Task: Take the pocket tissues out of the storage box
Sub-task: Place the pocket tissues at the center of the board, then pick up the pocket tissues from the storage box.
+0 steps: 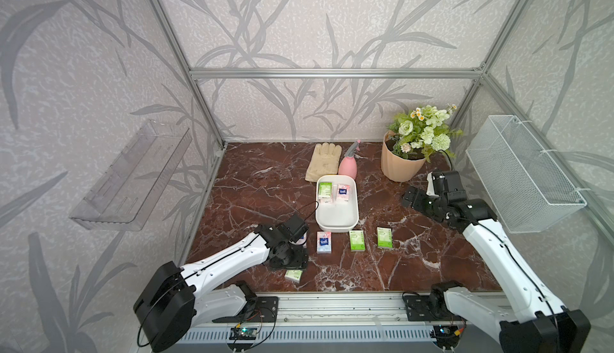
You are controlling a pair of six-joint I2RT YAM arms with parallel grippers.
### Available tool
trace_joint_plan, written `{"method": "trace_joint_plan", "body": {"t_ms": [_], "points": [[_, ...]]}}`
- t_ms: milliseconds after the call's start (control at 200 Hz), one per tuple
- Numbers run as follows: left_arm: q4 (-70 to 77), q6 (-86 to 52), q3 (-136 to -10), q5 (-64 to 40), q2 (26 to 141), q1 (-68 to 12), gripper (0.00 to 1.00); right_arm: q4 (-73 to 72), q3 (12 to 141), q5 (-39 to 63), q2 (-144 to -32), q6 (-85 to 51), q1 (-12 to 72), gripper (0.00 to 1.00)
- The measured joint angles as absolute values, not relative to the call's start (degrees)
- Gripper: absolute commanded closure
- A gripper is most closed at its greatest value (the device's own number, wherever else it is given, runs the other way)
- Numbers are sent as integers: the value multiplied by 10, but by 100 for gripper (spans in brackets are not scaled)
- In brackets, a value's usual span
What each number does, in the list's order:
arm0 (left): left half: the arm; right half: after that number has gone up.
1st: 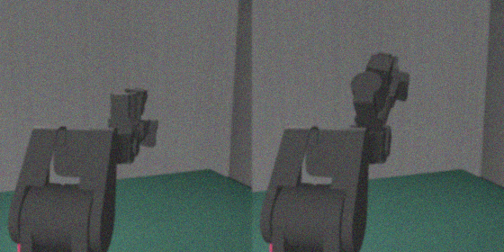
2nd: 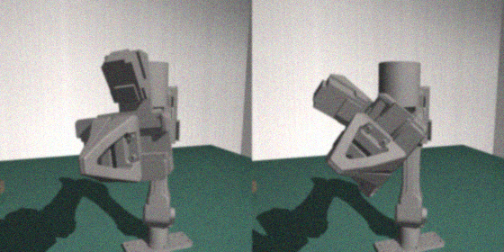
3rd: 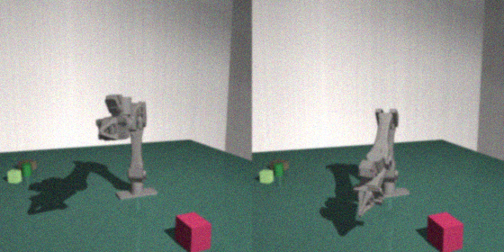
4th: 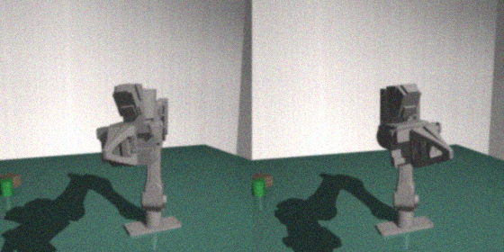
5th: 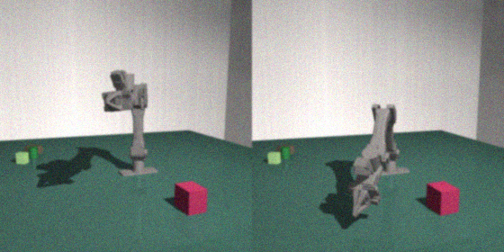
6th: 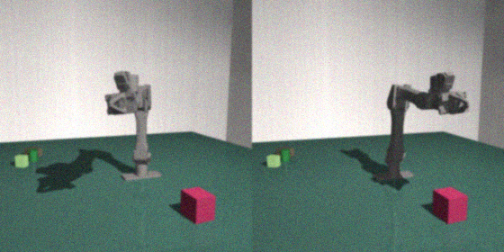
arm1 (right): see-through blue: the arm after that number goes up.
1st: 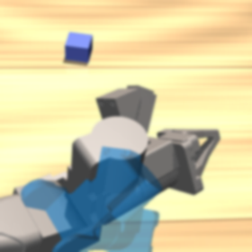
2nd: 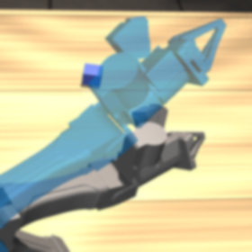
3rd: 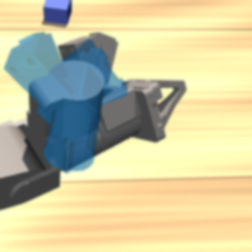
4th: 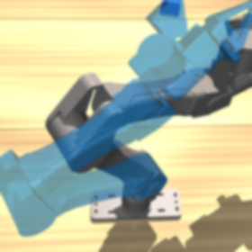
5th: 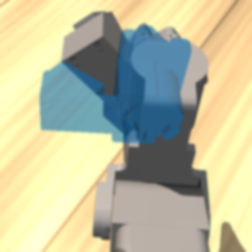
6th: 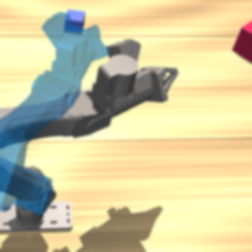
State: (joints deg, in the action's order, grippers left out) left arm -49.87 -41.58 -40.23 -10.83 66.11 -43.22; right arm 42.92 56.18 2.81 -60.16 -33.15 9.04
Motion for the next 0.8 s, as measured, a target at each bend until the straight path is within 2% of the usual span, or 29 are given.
{"method": "trace_joint_plan", "body": {"t_ms": [115, 305, 695, 805], "points": [[-527, -407, -462, -81, 653, -426, 9, 432, 562, 23, -597, -331, 90, 1], [-548, -370, -586, -52, 681, -388, 9, 438, 562, 18, -588, -332, 90, 1], [-463, -315, -818, -75, 924, -366, 26, 443, 562, 13, -573, -338, 90, 1], [-435, -316, -863, -88, 986, -367, 27, 447, 562, 11, -566, -342, 90, 1]]}}
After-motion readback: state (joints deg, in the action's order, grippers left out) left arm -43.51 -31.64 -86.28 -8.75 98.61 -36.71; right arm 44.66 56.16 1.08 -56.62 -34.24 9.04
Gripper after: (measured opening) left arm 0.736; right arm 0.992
